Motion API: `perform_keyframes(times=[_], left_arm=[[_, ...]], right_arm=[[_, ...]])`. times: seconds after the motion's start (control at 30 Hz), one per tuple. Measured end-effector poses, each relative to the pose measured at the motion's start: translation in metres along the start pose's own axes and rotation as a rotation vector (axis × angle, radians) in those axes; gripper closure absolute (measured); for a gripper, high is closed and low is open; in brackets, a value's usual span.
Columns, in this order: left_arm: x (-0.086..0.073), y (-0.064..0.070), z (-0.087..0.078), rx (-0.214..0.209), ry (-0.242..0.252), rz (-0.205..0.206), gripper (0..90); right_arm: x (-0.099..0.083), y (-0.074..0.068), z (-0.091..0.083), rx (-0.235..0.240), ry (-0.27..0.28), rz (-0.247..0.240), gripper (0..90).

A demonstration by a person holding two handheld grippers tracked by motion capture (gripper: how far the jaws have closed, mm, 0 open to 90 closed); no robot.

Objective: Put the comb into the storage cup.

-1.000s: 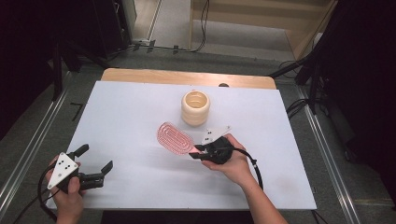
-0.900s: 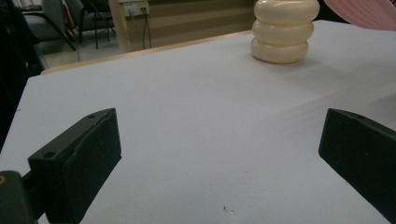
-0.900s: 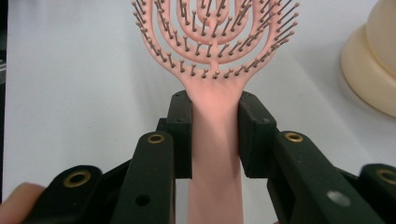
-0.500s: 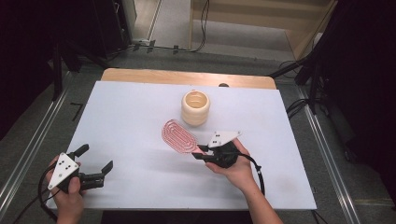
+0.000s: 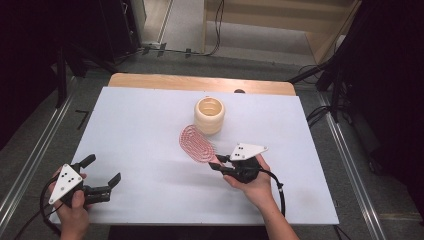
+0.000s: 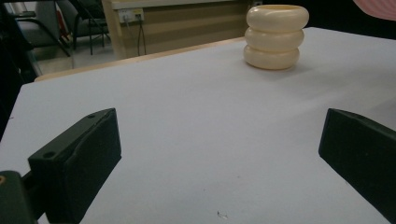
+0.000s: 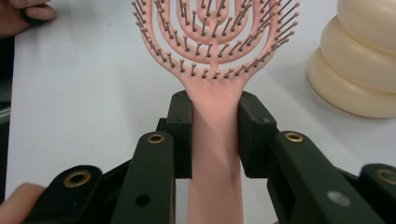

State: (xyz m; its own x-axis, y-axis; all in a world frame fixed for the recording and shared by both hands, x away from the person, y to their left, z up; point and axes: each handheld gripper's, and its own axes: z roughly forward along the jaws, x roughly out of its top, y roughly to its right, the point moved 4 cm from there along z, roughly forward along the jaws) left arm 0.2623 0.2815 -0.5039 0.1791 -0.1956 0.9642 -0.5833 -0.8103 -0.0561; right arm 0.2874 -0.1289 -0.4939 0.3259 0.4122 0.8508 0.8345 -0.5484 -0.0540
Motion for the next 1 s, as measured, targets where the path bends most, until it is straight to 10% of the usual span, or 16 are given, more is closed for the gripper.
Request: perform_keyframes(times=[1.0], left_arm=[[0.059,0.043,0.031,-0.211,-0.006,-0.042,0.0]], right_arm=[[-0.004,-0.008,-0.004,-0.077,0.111,-0.005,68.2]])
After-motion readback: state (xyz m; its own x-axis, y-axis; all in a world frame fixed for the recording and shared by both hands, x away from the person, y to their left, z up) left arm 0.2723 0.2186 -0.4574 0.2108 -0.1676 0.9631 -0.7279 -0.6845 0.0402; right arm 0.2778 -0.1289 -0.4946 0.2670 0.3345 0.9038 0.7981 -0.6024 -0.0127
